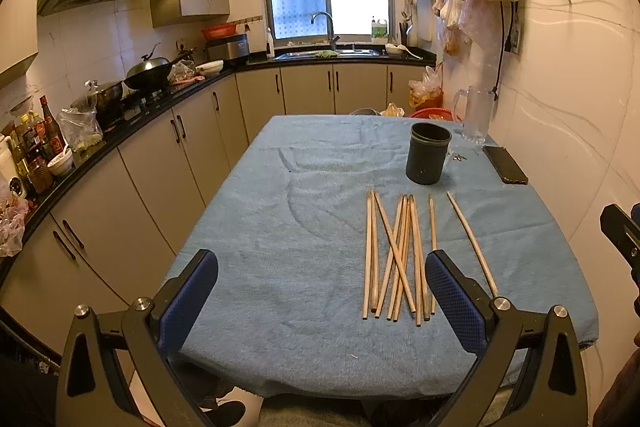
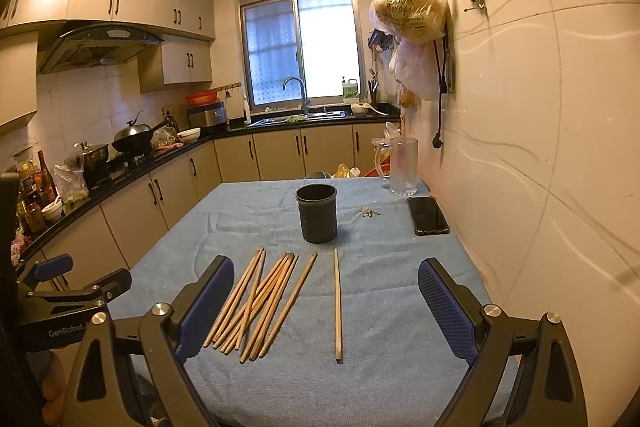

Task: Organize utensils
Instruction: 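Lower the left gripper onto one chopstick and close while the right gripper grasps another chopstick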

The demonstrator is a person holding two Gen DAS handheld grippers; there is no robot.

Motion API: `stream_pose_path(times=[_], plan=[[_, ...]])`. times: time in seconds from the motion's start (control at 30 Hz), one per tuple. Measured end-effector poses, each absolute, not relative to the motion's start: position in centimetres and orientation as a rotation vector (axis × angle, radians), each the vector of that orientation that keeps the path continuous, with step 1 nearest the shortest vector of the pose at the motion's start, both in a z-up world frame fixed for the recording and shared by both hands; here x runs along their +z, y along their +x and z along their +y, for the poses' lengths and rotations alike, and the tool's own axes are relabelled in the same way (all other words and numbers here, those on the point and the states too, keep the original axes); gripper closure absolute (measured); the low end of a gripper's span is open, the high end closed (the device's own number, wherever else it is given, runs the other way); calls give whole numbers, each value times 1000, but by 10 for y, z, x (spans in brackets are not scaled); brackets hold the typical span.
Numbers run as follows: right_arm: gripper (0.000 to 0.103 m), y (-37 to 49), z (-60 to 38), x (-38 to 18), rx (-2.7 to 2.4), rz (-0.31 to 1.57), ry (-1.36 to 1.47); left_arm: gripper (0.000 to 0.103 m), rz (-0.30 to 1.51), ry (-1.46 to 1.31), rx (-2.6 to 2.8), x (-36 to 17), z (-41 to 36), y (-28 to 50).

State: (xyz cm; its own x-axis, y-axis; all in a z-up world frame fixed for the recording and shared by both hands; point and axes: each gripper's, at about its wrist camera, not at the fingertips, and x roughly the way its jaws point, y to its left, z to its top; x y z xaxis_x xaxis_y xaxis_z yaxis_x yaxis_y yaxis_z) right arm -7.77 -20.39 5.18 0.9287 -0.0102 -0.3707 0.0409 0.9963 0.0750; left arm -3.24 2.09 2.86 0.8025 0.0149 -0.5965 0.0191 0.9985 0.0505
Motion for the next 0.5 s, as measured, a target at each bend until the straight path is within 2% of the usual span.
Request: stream_pose_path(times=[0.37,0.5], plan=[[14,-36,-215,24,11,478,105,0,716,38,-44,4,19,12],[21,-17,-218,16,19,534,102,1,743,54,-57,-5,15,34]])
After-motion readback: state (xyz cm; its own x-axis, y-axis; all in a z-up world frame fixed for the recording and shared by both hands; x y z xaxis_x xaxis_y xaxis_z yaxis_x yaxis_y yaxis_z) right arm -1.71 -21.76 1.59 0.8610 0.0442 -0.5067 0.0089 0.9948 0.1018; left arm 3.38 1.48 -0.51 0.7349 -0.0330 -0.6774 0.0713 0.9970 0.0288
